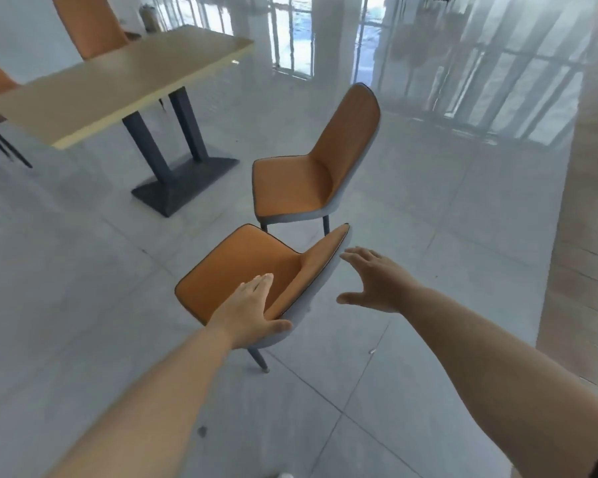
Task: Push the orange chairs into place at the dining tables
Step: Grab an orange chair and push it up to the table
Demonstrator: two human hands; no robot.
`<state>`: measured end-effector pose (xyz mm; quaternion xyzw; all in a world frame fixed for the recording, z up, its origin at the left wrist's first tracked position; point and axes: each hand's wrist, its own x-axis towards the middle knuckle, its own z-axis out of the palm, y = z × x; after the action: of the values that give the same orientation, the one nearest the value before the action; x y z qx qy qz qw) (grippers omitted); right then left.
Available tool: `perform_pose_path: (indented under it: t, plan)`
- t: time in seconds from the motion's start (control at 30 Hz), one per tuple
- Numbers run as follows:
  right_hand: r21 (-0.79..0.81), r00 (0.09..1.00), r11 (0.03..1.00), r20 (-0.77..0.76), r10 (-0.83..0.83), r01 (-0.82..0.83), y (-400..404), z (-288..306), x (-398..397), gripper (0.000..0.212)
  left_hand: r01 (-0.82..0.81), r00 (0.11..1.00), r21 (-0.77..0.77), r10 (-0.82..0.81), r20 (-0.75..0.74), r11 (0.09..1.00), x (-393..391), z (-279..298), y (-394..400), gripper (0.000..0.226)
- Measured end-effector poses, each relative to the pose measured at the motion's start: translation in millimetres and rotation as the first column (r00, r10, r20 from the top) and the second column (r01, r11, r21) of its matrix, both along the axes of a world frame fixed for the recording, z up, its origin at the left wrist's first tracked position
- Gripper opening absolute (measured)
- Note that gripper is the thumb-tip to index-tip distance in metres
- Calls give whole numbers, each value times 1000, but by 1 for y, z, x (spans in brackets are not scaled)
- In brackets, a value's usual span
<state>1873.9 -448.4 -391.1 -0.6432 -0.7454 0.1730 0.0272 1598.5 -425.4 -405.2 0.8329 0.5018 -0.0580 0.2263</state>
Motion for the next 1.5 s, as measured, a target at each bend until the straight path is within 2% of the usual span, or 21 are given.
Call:
perform_pose_path:
  t: [0.13, 0.2, 0.3, 0.4, 0.53, 0.67, 0.8, 0.87, 1.0, 1.03, 1.17, 1.37, 1.5]
  plan:
    - [38, 974, 974, 1, 225, -225, 46, -19, 27, 91, -159, 987, 2, 159, -23, 987, 29, -9, -4, 110]
    - [44, 938, 937, 24, 345, -345, 68, -32, 40, 90, -258, 964, 38, 260, -55, 965, 47, -17, -12, 102]
    - [24, 842, 843, 78, 534, -537, 99, -49, 55, 83, -478, 874, 53, 480, -74, 877, 76, -32, -25, 79]
    - [1, 754, 761, 134, 643, -649, 118, -61, 61, 73, -602, 792, 27, 602, -106, 798, 99, -44, -35, 67]
    - [26, 696, 699, 117, 708, -715, 146, -68, 59, 58, -712, 695, 72, 715, -77, 699, 115, -50, -32, 55]
    - [55, 655, 652, 51, 754, -756, 166, -79, 62, 44, -717, 685, 122, 726, -62, 686, 115, -56, -30, 51]
    - [33, 606, 606, 18, 795, -795, 175, -79, 62, 40, -768, 633, 62, 770, -73, 637, 118, -53, -28, 50]
    - [9, 579, 579, -11, 815, -815, 180, -75, 62, 42, -790, 610, 9, 787, -94, 613, 119, -44, -24, 56]
    - [-15, 507, 507, -77, 858, -862, 205, -64, 78, 65, -832, 552, -34, 821, -144, 554, 138, -22, -10, 100]
    - [-6, 508, 509, -82, 857, -860, 217, -60, 87, 71, -835, 548, -24, 826, -135, 550, 149, -15, -1, 105]
    - [48, 541, 544, -60, 839, -838, 285, -44, 140, 78, -819, 567, 15, 814, -130, 573, 211, 5, 53, 106]
    - [53, 575, 573, 47, 817, -818, 420, -26, 260, 84, -826, 553, 103, 832, -36, 554, 319, -9, 159, 102]
    - [58, 583, 581, 94, 807, -812, 509, -4, 337, 82, -822, 567, 78, 823, 38, 564, 410, -4, 244, 96]
